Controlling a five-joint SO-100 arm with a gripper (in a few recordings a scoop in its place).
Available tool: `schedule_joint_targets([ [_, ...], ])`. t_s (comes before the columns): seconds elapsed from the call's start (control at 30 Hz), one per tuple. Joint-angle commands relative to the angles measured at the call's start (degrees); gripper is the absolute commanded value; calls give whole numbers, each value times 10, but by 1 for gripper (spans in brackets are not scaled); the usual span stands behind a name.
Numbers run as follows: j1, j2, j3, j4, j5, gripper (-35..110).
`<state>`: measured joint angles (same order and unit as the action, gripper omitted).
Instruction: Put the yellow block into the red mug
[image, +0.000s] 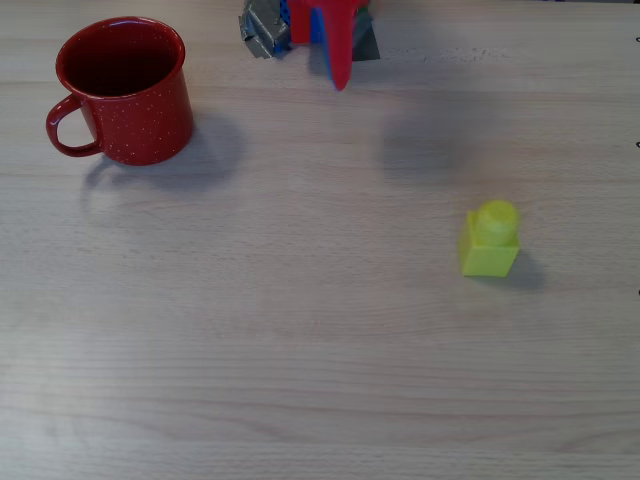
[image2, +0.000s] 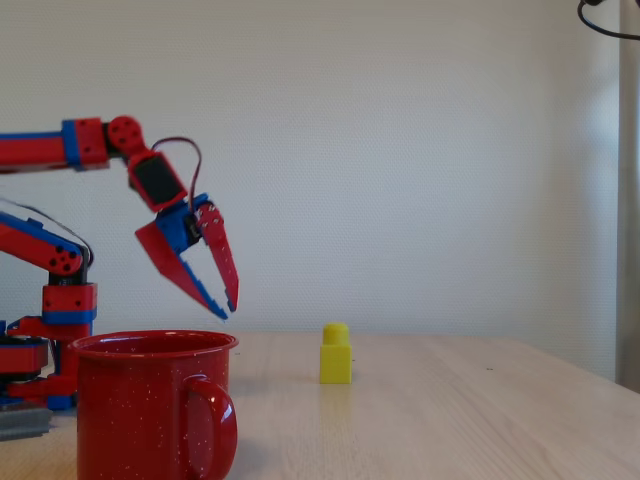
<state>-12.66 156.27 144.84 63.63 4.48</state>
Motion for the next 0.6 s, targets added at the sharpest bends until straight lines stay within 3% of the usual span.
schedule_joint_targets([
  [0.0, -21, -29, -101, 23, 26, 0],
  [0.57, -155, -408, -633, 293, 182, 0],
])
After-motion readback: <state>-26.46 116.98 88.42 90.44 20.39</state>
